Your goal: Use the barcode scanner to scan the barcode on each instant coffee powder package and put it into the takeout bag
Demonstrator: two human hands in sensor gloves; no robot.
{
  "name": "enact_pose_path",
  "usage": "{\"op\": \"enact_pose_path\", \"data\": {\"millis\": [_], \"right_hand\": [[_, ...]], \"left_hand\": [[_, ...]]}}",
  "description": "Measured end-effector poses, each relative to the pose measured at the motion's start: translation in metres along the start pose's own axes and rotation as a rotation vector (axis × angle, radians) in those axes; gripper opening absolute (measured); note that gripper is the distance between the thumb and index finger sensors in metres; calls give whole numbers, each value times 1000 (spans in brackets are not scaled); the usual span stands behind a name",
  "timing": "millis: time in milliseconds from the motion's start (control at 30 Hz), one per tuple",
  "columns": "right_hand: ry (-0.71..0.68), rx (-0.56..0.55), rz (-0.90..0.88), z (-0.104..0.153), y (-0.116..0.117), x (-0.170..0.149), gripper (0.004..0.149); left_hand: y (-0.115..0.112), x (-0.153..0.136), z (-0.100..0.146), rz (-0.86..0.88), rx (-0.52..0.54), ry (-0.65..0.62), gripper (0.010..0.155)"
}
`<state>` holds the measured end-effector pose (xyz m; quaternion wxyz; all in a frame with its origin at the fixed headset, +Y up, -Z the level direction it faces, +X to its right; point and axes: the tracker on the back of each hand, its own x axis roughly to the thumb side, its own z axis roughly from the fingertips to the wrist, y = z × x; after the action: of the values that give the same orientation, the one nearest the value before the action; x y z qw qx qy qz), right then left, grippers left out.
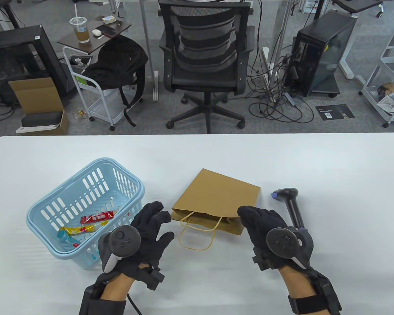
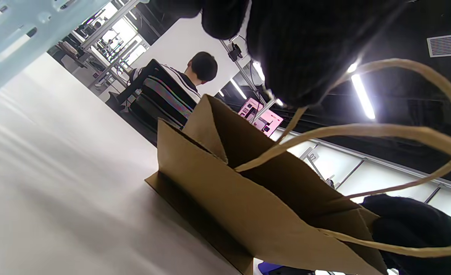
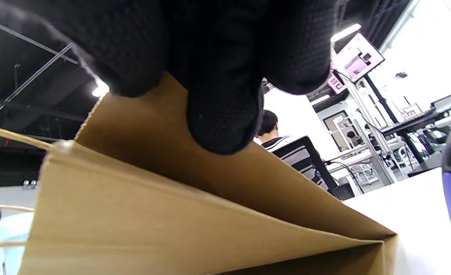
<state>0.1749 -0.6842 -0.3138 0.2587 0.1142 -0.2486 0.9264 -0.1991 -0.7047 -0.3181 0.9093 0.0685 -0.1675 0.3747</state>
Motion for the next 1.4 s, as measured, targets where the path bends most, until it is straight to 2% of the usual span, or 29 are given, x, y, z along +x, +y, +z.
{"op": "enact_pose_path", "data": {"millis": [200,333,433,800,1000,1133,1400], "right_hand": [[42,-39,-57,-1,-10,-6,39],[46,-57,-74,-1,-15,-6,40],[53,-68,-96,-1,-18,-6,39],[65,-83,-166,-1,-24,-5,40],[62,-86,-233,-1,-25,-5,40],[63,-80,-267,-1,-25,-5,40],[59,-74,-325,-1,-25,-5,41]], "left_hand": [[-4,3,1,-62,2,-19,70],[-6,5,3,-100,-12,-49,86],[-8,7,4,-130,-14,-58,90],[-9,11,6,-113,31,-104,84],[-9,16,9,-122,77,-151,69],[-11,15,8,-116,45,-137,64],[-8,11,7,-75,60,-114,57]]}}
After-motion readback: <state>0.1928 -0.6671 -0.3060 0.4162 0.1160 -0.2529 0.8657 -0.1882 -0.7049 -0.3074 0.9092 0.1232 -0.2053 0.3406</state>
